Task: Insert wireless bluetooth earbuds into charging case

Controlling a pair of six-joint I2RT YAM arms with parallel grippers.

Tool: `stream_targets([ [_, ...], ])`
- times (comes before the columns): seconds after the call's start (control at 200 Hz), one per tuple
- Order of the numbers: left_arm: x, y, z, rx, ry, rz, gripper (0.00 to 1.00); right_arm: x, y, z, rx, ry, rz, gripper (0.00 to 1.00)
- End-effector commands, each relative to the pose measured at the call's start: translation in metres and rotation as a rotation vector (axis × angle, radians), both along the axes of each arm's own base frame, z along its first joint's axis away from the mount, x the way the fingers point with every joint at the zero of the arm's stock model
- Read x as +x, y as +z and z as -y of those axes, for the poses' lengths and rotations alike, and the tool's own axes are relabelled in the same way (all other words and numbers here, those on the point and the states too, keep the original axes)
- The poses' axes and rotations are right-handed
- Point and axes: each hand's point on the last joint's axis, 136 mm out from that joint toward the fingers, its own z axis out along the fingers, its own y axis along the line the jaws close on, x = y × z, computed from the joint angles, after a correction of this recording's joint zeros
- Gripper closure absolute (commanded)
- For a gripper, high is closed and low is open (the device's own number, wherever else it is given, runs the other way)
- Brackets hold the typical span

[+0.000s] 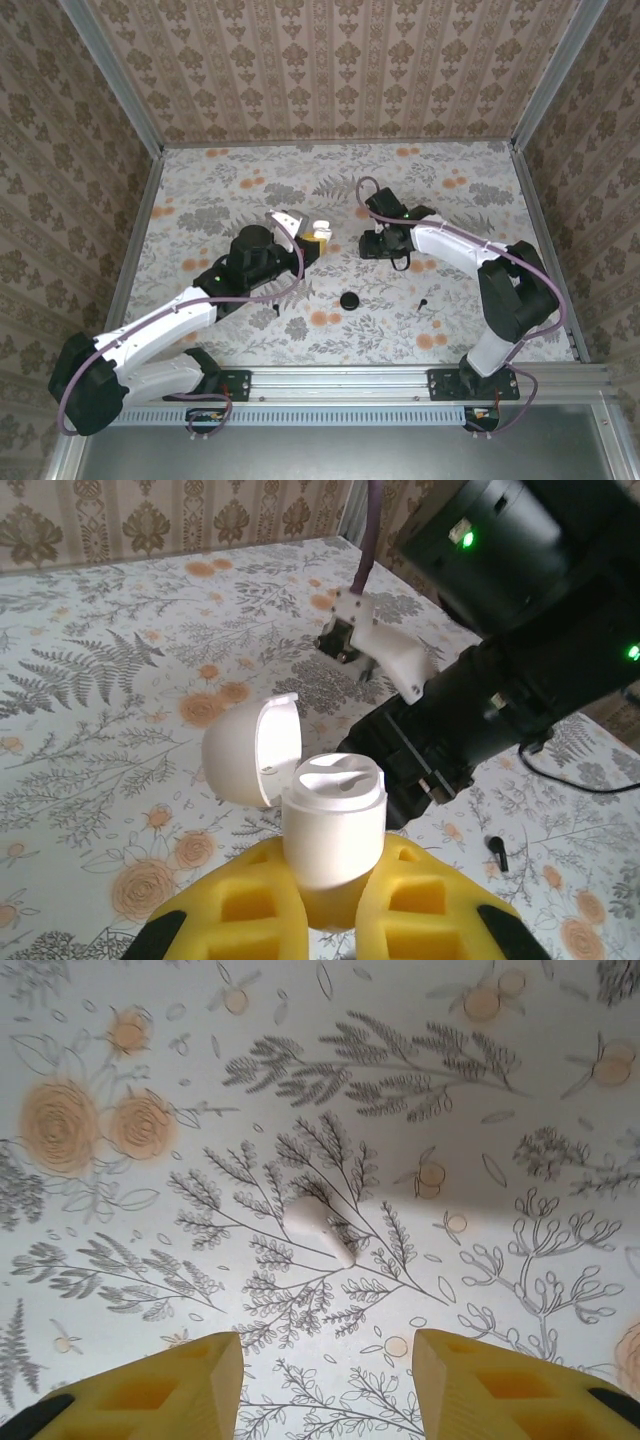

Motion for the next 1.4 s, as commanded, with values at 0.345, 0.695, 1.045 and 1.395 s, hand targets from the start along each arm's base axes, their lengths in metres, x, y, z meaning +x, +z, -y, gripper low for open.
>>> stream_targets([
  [0.345, -0.013, 0.006, -0.012, -0.058, -0.089, 0.122, 1.00, 0.010, -0.009, -0.037, -0.081, 0.382, -0.149, 0.52],
  [0.695, -0.008, -0.006, -0.036, -0.033, 0.014, 0.104, 1.00, 0.020, -0.042, -0.041, -0.225, 0.457, -0.215, 0.49],
  [1.045, -0.005, -0.012, -0.036, -0.021, 0.020, 0.069, 1.00, 0.028, -0.062, -0.007, -0.405, 0.395, -0.234, 0.45],
  [1.395, -0.002, -0.013, -0.029, -0.027, 0.008, 0.038, 1.00, 0.031, -0.072, 0.022, -0.426, 0.259, -0.286, 0.46],
])
